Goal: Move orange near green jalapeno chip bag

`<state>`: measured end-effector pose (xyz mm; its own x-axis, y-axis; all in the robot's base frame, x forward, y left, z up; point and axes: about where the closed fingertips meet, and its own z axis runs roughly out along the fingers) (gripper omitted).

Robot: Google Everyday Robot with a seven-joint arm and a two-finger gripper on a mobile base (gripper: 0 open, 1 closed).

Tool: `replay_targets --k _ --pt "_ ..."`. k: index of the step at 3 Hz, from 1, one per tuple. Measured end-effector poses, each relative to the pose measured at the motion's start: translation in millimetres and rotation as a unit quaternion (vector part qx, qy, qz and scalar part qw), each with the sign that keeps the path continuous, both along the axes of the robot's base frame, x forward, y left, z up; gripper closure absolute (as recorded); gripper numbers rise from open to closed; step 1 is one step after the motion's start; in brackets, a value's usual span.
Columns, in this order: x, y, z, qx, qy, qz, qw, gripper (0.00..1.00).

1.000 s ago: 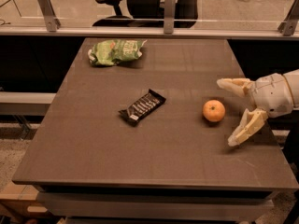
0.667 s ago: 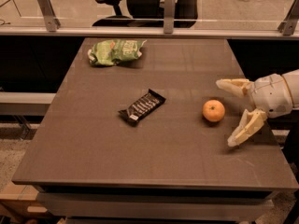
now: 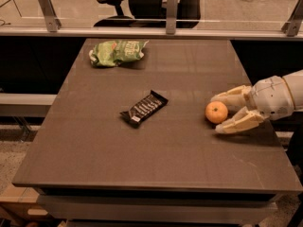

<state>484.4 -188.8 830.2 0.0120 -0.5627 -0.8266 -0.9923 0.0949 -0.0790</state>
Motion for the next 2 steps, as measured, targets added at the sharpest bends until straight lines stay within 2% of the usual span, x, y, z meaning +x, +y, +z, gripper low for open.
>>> replay_targets --k 2 --pt "0.5 3.9 -0.6 0.001 0.001 0.003 1.0000 0.87"
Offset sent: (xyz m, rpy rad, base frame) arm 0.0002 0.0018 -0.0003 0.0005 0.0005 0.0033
